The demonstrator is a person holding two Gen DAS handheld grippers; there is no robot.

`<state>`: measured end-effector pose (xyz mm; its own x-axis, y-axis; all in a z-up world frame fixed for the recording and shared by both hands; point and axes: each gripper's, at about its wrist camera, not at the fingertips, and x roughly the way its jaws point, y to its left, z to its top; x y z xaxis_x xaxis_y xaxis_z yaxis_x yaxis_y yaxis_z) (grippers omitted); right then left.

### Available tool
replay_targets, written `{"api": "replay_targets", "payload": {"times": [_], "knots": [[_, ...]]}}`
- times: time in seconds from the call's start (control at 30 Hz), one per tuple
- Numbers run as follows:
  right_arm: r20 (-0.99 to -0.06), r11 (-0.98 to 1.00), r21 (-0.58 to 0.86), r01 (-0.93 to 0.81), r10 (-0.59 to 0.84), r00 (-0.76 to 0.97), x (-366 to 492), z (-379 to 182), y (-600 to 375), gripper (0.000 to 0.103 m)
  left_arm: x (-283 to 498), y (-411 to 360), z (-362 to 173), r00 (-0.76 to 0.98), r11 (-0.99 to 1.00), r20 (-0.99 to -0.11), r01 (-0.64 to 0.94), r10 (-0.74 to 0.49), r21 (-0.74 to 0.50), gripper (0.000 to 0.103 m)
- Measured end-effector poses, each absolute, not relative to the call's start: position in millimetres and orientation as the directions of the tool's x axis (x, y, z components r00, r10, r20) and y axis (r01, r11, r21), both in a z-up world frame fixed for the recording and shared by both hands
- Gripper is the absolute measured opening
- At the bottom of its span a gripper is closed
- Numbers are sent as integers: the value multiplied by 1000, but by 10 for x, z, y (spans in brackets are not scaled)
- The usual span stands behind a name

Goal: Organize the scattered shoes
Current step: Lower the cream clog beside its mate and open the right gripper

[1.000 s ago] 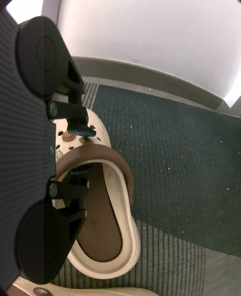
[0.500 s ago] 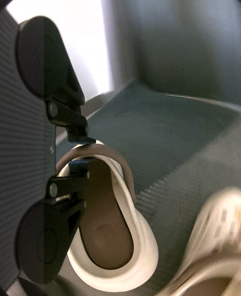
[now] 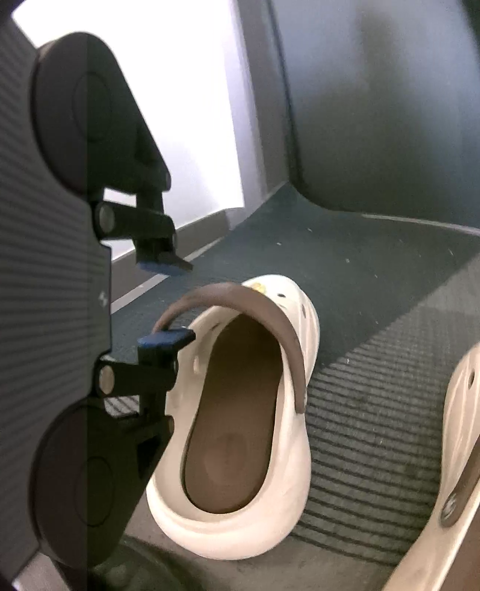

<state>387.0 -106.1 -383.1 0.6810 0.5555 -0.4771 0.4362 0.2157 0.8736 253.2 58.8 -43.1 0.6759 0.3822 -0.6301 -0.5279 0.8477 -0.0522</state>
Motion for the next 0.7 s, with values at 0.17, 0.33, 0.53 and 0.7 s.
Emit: {"api": "replay_targets", "payload": {"times": [0.17, 0.33, 0.53, 0.7], "knots": [[-469, 513, 841, 172, 533, 704, 3826, -3563, -1122, 65, 2443, 676, -405, 675, 842, -610, -539, 415, -25, 103], [-506, 726, 688, -7, 487, 712, 3875, -3557, -1059, 47, 2348, 791, -365, 666, 832, -627, -553, 405, -50, 103], [-569, 867, 463, -185, 451, 688, 3970, -3520, -834, 16, 2283, 760, -343, 687, 843, -606, -536, 401, -50, 103], [-579, 879, 428, -212, 446, 682, 4123, -3529, -762, 16, 2285, 681, -454, 682, 857, -616, -515, 395, -20, 103]]}}
